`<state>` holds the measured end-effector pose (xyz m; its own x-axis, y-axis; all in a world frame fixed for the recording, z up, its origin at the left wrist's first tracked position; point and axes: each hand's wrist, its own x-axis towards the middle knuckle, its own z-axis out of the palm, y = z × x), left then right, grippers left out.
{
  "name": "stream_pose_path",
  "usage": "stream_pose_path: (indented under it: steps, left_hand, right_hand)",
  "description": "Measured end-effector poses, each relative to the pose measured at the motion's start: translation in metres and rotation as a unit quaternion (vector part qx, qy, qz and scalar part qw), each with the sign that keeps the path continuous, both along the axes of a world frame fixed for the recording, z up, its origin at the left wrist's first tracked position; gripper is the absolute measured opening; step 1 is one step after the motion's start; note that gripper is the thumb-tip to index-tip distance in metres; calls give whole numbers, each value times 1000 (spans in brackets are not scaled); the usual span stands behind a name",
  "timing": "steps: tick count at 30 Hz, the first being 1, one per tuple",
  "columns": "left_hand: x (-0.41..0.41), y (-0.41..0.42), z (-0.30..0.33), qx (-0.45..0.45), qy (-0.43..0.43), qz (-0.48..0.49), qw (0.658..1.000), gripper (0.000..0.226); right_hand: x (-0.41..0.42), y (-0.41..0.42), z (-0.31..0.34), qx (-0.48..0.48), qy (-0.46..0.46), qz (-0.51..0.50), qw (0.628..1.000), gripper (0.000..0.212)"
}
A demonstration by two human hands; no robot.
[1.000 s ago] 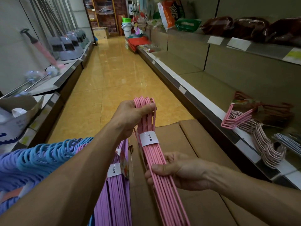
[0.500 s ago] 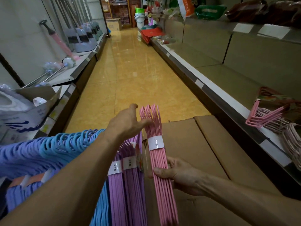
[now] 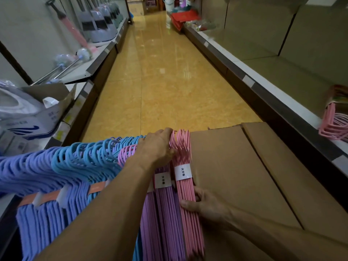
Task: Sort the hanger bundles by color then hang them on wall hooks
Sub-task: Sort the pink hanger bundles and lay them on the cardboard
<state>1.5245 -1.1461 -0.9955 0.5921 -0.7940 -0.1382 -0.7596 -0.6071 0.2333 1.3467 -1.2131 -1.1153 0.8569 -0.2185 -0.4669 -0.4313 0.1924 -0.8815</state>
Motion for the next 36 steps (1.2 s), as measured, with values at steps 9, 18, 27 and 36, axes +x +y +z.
stream_pose_path:
  steps: [9,18,27,36]
  left_hand:
    - [2,7,-9,-6,-10,18,1000,55]
    - [-6,0,9,-26,113,65,991,52]
    - [-32,-14,50,-112,72,-26,991,45]
    - [-84,-56,91,-221,110,-101,964,28]
  right_hand:
    - [4,-12,-6,-33,28,56,997,36]
    - [-1,-10,7,-98,44,78,991,39]
    - [-48,-42,46,-415,119,183,883,34]
    - [-127,-94,94,-421,85,74,900,34]
